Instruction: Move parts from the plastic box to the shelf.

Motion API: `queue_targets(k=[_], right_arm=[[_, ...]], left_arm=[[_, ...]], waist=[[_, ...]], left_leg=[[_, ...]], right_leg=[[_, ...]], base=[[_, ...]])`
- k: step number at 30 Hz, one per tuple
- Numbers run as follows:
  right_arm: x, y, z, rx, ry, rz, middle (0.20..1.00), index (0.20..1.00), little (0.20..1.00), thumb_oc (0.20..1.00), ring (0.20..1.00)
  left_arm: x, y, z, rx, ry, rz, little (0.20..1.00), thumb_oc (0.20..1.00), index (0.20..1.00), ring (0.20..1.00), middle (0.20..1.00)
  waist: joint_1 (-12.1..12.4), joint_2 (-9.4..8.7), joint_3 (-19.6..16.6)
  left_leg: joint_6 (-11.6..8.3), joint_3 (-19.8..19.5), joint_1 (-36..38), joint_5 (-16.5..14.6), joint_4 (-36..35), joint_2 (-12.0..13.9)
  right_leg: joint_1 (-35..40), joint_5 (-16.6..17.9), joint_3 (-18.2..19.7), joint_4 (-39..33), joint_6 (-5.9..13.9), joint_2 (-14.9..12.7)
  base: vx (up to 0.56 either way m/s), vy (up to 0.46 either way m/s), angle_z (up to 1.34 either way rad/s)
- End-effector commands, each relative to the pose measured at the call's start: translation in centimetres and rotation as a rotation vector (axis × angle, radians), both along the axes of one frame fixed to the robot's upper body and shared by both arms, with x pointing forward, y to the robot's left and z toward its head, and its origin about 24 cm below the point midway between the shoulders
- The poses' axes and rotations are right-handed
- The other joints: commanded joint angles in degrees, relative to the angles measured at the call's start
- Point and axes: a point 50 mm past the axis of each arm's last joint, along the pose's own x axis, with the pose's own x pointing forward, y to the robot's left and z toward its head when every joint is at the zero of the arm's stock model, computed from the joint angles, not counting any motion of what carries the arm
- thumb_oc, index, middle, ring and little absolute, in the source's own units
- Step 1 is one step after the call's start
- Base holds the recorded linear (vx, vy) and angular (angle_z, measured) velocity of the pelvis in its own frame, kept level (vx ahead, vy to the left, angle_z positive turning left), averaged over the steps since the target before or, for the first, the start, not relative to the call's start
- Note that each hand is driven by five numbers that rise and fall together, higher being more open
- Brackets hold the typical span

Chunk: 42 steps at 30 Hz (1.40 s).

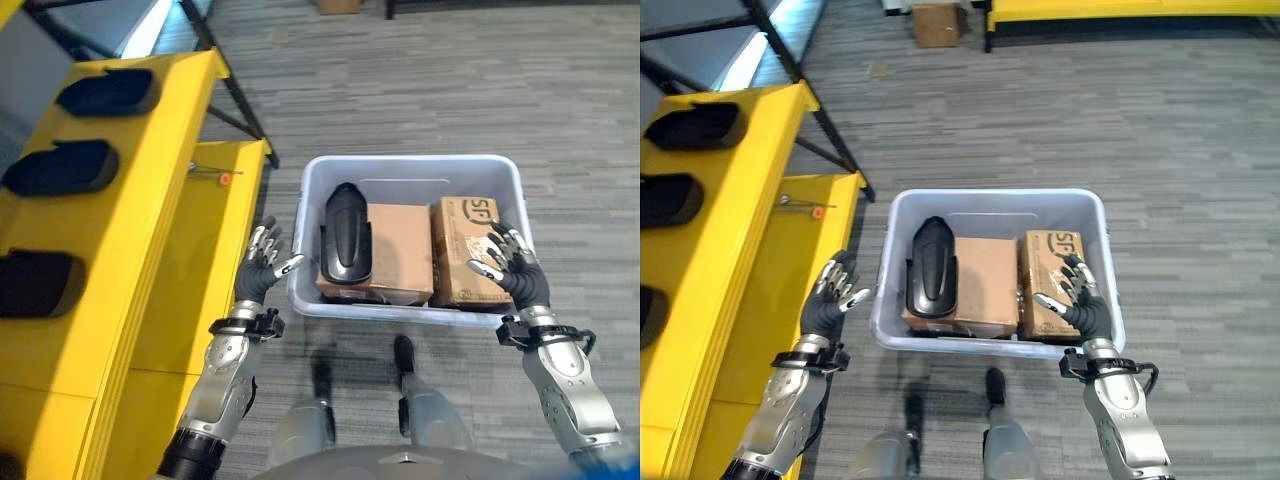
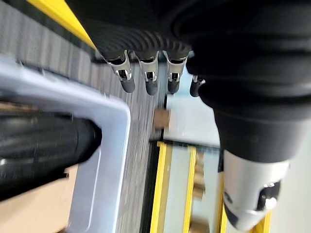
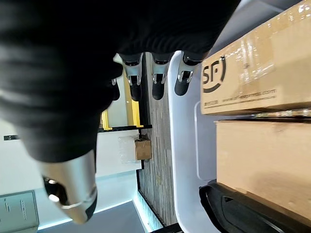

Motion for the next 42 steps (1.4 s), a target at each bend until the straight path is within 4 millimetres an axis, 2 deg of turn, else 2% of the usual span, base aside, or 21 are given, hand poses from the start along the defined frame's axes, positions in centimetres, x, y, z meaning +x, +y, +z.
queue_targets(k=[1, 3, 6, 13, 15, 22, 28, 34, 42], right_arm=[[0.2, 0.0, 2.1, -0.033, -0.118, 0.007, 1.0, 1.0, 1.0, 1.0, 1.0], [0.3, 0.3, 2.2, -0.033, -0.125, 0.019, 1.0, 1.0, 1.0, 1.0, 1.0], [1.0, 1.2, 2.6, -0.008, -0.149, 0.049, 1.0, 1.0, 1.0, 1.0, 1.0], [1.7, 2.3, 2.5, 0.013, -0.146, 0.078, 1.0, 1.0, 1.0, 1.0, 1.0], [1.7, 2.6, 2.3, 0.02, -0.142, 0.083, 1.0, 1.0, 1.0, 1.0, 1.0], [1.6, 3.0, 2.6, 0.018, -0.158, 0.094, 1.0, 1.0, 1.0, 1.0, 1.0], [1.5, 3.2, 2.5, 0.027, -0.159, 0.088, 1.0, 1.0, 1.0, 1.0, 1.0], [1.7, 3.6, 2.4, 0.049, -0.162, 0.083, 1.0, 1.0, 1.0, 1.0, 1.0], [1.7, 3.9, 2.1, 0.046, -0.159, 0.09, 1.0, 1.0, 1.0, 1.0, 1.0]], left_arm=[[-0.7, 0.8, 1.9, 0.014, -0.097, 0.002, 1.0, 1.0, 1.0, 1.0, 1.0], [-0.5, 0.7, 2.4, 0.022, -0.12, -0.003, 1.0, 1.0, 1.0, 1.0, 1.0], [0.3, 0.9, 3.4, 0.068, -0.164, -0.001, 1.0, 1.0, 1.0, 1.0, 1.0], [2.3, 0.7, 4.6, 0.163, -0.211, 0.017, 1.0, 1.0, 1.0, 1.0, 1.0], [3.5, -0.1, 5.1, 0.206, -0.229, 0.015, 1.0, 1.0, 1.0, 1.0, 1.0], [5.6, -1.9, 6.0, 0.305, -0.263, 0.012, 1.0, 1.0, 1.0, 1.0, 1.0], [7.0, -2.2, 6.3, 0.344, -0.268, 0.07, 1.0, 1.0, 1.0, 1.0, 1.0], [9.1, -1.2, 7.4, 0.434, -0.275, 0.21, 1.0, 1.0, 1.0, 1.0, 1.0], [10.9, 0.9, 6.5, 0.537, -0.176, 0.371, 1.0, 1.0, 1.0, 1.0, 1.0]], waist=[[-1.4, 0.95, -2.6], [-1.5, 1.28, -2.7], [-0.8, 0.69, -2.6], [-1.0, -0.59, -3.8], [-1.9, -0.96, -4.1], [-4.0, -0.84, -3.3], [-5.4, -0.97, -1.8], [-7.2, -1.58, 0.6], [-8.8, -2.15, 2.3]], left_leg=[[3.29, 1.1, 1.3, 5.0, 2.3, -4.1], [3.3, 3.0, 2.0, 5.0, 1.3, -4.8], [4.24, 5.2, 3.0, 3.9, 0.3, -6.3], [4.9, 8.3, 4.4, 2.8, -1.3, -6.7], [4.84, 9.5, 5.3, 2.9, -2.5, -6.5], [3.85, 11.6, 6.0, 4.4, -4.7, -4.9], [3.01, 13.1, 5.1, 5.4, -4.9, -3.4], [1.89, 14.6, 4.4, 6.4, -4.9, -1.9], [0.98, 15.5, 3.7, 7.2, -4.9, -0.9]], right_leg=[[3.1, -10.3, 4.4, 7.5, 5.62, -1.7], [3.4, -9.1, 4.8, 6.6, 6.02, -2.4], [3.4, -7.2, 6.3, 4.8, 7.11, -3.7], [2.6, -6.0, 7.2, 3.0, 8.52, -4.7], [2.0, -5.6, 7.9, 2.9, 8.71, -4.4], [-0.9, -5.4, 9.0, 2.9, 8.51, -3.1], [-3.8, -5.3, 9.7, 3.8, 8.11, -1.7], [-6.4, -5.1, 10.3, 4.6, 7.81, 0.2], [-8.1, -4.4, 10.4, 4.3, 7.71, 1.1]], base=[[0.1, 0.232, -0.2], [0.08, 0.206, -0.55], [0.06, 0.206, -0.57], [0.05, 0.087, -0.09], [0.05, 0.015, -0.25], [0.01, -0.021, -0.19], [-0.02, -0.048, -0.28], [-0.02, -0.05, -0.15], [-0.01, -0.023, -0.09]])
